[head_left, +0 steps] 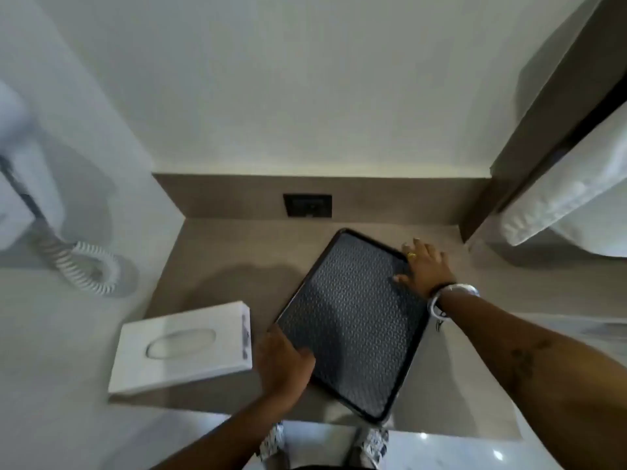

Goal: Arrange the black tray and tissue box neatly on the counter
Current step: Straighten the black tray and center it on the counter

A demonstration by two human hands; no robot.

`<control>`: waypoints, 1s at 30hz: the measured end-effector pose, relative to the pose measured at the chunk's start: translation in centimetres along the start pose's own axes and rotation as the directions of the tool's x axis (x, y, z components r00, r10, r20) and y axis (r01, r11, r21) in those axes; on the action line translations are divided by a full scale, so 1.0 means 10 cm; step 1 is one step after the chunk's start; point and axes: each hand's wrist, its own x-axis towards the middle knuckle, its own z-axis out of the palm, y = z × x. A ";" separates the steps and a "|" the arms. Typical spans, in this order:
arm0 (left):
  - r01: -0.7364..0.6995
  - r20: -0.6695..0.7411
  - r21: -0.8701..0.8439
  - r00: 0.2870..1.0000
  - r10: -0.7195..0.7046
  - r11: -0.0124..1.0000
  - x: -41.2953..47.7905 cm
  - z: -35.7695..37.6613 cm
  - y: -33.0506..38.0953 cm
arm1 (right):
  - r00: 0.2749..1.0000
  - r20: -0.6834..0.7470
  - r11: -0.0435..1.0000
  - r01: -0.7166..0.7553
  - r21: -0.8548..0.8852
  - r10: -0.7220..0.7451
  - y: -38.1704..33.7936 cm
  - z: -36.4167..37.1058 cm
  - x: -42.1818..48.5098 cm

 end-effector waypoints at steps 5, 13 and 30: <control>0.451 0.146 -0.241 0.892 -0.427 0.859 0.06 0.22 -0.07 | 0.994 0.045 0.992 -0.108 0.072 0.105 0.03 0.15 0.11; 0.489 0.258 -0.404 0.872 -0.417 0.773 0.19 0.41 0.03 | 0.981 -0.049 0.976 -0.181 0.118 0.188 0.04 0.24 0.10; 0.055 0.098 -0.375 0.995 -0.019 0.925 1.20 -0.28 0.25 | 0.776 -0.014 0.539 -0.425 0.727 0.630 -0.07 0.61 -0.86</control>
